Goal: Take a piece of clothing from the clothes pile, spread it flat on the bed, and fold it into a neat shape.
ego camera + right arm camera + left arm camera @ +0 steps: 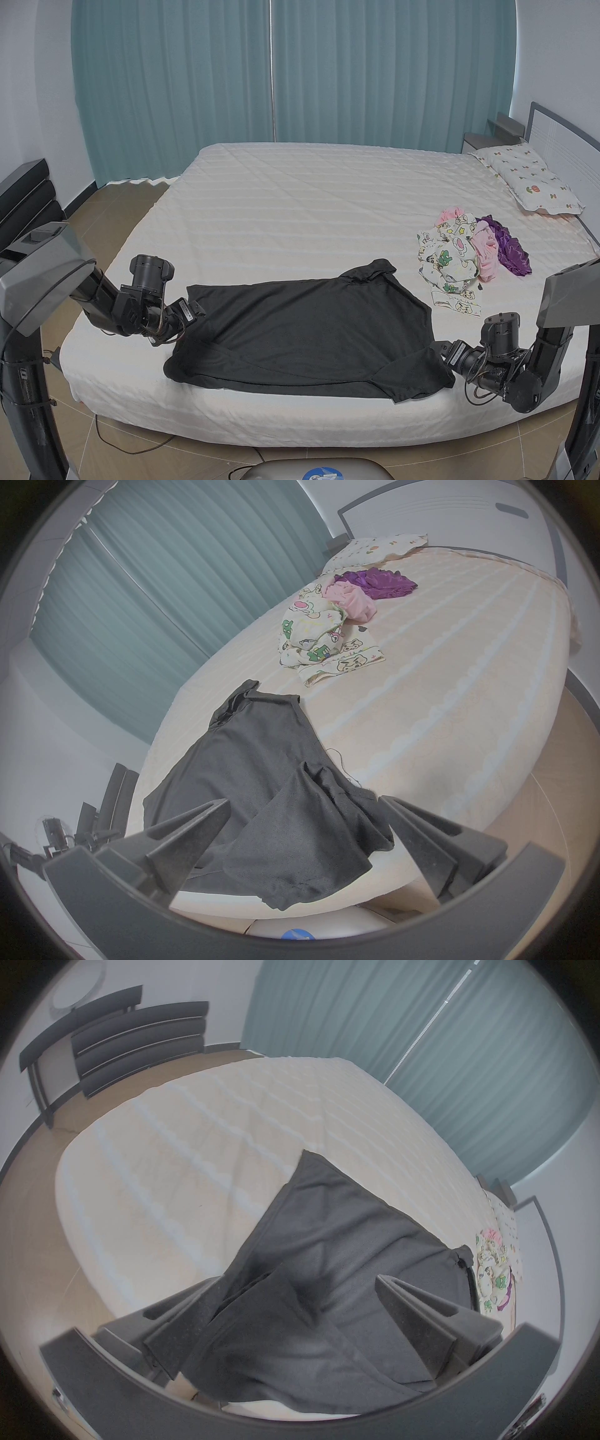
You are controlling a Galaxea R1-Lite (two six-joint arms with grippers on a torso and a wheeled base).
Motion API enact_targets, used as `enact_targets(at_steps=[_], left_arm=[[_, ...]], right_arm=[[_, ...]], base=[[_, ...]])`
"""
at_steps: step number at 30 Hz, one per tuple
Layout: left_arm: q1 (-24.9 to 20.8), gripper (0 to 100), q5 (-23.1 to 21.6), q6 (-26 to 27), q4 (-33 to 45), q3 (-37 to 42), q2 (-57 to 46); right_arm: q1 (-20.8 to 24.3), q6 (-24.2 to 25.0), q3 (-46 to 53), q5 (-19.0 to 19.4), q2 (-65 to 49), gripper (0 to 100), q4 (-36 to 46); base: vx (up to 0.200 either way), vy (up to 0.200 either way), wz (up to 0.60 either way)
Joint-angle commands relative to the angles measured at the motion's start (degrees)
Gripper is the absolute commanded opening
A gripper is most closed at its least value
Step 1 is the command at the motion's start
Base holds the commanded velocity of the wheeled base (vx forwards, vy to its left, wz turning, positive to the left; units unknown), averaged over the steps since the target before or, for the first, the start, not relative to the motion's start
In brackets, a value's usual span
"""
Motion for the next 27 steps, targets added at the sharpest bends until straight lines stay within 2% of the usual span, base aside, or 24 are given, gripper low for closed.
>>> enact_targets(at_steps=[1, 12, 13, 24, 27], left_arm=[[-1.2, 100, 0.0, 2.6, -0.3, -2.9, 5.4], [-1.0, 100, -1.3, 8.0, -1.0, -3.1, 7.3], [-1.0, 0, -1.3, 8.0, -1.0, -3.0, 7.3], [-0.9, 0, -0.8, 8.2, -0.7, -1.7, 7.4], [-0.7, 0, -0.5, 7.5, -0.7, -1.0, 6.2]], right_arm=[[0.0, -0.9, 1.0, 0.1, 3.3, 100, -1.3], [0.3, -1.3, 1.0, 1.3, 2.8, 100, -1.4], [0.3, -1.3, 1.0, 1.3, 2.8, 100, -1.4], [0.0, -1.5, 1.1, 1.5, 3.0, 100, -4.3], [-0.2, -2.8, 0.9, 4.8, 2.5, 100, -4.6]], base=[[0.0, 0.0, 0.0], [0.0, 0.0, 0.0], [0.0, 0.0, 0.0], [0.0, 0.0, 0.0], [0.0, 0.0, 0.0]])
